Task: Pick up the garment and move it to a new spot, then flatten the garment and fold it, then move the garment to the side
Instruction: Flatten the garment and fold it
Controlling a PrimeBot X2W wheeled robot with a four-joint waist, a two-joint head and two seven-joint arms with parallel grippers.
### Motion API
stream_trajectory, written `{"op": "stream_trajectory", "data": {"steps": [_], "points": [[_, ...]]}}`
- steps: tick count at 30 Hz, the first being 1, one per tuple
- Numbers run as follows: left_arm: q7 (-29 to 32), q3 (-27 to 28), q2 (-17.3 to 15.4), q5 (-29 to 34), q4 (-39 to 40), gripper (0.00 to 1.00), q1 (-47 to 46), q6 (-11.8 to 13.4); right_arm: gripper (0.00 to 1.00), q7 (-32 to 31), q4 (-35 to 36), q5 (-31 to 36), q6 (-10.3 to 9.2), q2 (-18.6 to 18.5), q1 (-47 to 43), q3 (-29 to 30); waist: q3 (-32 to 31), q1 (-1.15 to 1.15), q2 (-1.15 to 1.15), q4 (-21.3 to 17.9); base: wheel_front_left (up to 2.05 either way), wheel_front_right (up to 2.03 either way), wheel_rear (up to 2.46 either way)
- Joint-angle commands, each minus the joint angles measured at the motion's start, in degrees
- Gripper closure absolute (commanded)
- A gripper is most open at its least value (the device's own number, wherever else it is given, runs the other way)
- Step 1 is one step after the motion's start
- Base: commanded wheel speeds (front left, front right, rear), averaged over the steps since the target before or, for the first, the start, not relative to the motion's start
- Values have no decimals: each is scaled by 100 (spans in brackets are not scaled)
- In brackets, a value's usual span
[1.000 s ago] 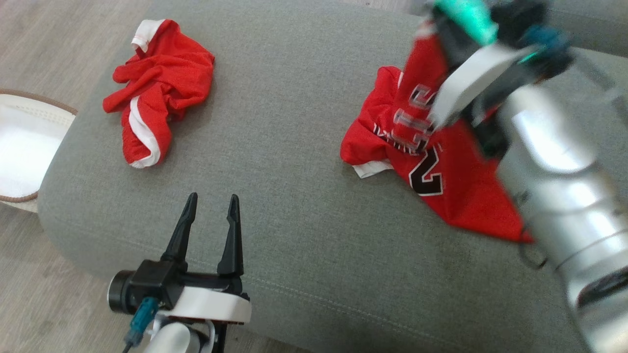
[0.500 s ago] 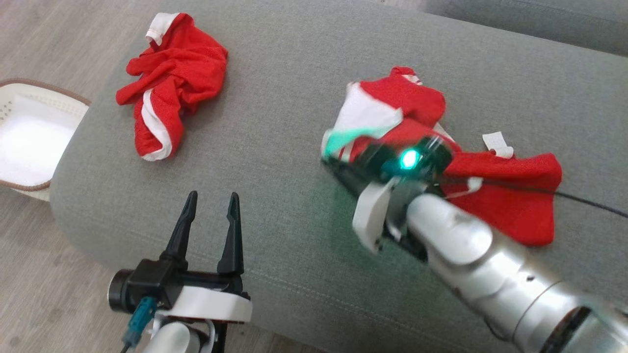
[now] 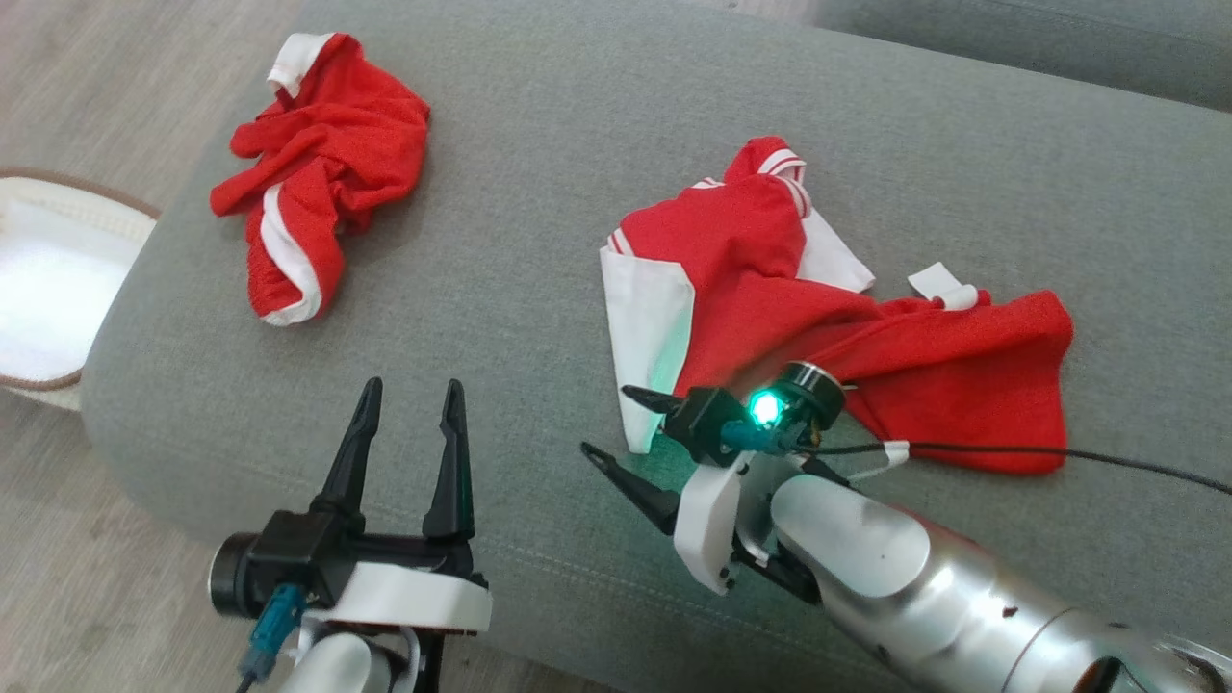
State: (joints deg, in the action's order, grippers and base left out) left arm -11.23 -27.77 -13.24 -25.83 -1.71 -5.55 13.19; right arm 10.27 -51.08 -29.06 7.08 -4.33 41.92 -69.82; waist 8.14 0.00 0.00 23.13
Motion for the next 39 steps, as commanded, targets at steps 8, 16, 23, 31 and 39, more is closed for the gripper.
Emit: {"op": "stream_trajectory", "data": {"steps": [8, 16, 23, 31, 39], "points": [[-15, 197, -136, -24, 189, 0, -96, 104, 0, 395, 251, -63, 41, 145, 94, 847, -110, 0, 0, -233, 0, 0, 0], [18, 103, -128, -24, 222, 0, -131, 63, 0, 451, -441, 422, 41, 145, 296, 1901, -58, 0, 0, -39, 0, 0, 0], [-5, 34, -86, -38, 157, 0, -178, 37, 0, 453, -984, 900, 41, 145, 464, 2330, 57, 0, 0, 491, 0, 0, 0], [-41, -14, -59, -60, 116, 0, -165, 32, 11, 263, -1549, 1135, 41, 145, 548, 2590, 85, 0, 0, 809, 0, 0, 0], [-91, -23, -52, -84, 88, 0, -143, 36, 100, 202, -1604, 1277, 41, 145, 569, 2684, 122, 0, 0, 854, 0, 0, 0]]}}
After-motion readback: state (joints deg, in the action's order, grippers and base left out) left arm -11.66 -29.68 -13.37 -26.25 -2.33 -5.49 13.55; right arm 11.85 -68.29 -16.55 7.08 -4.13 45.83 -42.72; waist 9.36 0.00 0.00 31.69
